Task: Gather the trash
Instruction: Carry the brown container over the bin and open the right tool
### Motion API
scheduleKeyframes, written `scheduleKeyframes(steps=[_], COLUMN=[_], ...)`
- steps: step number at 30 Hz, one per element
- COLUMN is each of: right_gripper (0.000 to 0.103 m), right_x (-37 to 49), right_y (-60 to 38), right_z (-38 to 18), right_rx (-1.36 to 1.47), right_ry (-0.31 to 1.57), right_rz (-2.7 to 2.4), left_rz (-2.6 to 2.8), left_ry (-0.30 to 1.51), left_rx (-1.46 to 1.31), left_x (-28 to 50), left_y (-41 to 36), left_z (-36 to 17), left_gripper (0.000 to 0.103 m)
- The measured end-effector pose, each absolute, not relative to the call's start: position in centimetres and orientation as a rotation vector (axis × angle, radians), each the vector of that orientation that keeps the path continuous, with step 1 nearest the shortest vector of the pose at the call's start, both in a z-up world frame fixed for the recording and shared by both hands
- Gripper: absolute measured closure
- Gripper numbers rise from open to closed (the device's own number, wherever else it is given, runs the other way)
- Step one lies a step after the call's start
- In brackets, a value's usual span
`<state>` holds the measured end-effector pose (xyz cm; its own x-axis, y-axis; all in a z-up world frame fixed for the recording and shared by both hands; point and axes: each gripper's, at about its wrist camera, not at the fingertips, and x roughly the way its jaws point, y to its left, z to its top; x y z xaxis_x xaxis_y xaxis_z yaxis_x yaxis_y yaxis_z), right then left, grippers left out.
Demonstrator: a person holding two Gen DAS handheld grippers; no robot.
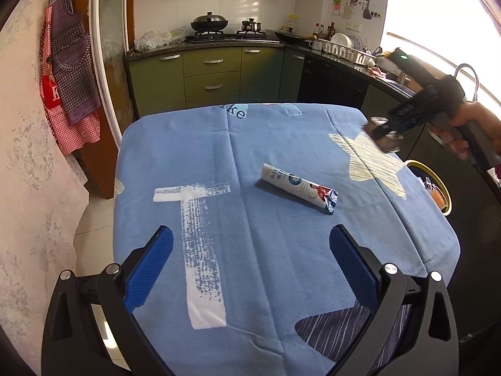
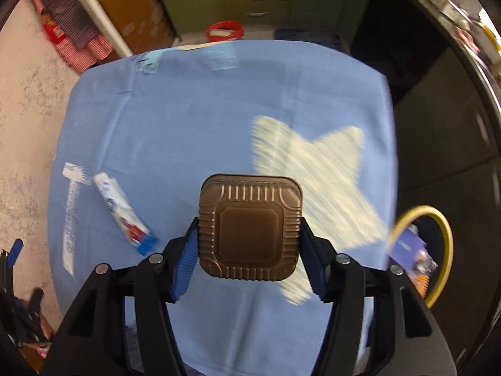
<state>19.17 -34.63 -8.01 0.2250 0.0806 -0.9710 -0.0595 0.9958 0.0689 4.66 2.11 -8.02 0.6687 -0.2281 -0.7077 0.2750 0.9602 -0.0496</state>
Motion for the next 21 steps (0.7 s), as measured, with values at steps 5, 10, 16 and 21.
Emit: scheduleKeyframes(steps=[5, 10, 16, 21], right_gripper=[0.046, 0.046, 0.044, 0.04], right_x=[16.8, 14.9, 14.7, 14.8], right_y=[-46.6, -56.8, -65.2, -67.8], right_z=[-8.5, -11.7, -15.7, -16.1], right_rx=[0.093, 0.186, 0.372, 0.421], right_ry=[1.345, 1.384, 1.418, 1.395], right_rz=[-0.071, -0.245, -0.347, -0.371], left_rz=[-0.307, -0.338, -0.362, -0.38], left_ry=[0.799, 0.809, 0.817, 0.828], left_rx=[0.078, 0.103, 0.141, 0.167], left_x=[5.1, 5.6, 6.1, 6.3], left_y=[0.2, -2.1, -4.7, -6.3], left_z=[-8.2, -8.2, -8.0, -8.0], left_gripper=[0.005, 0.005, 0.004, 0.005])
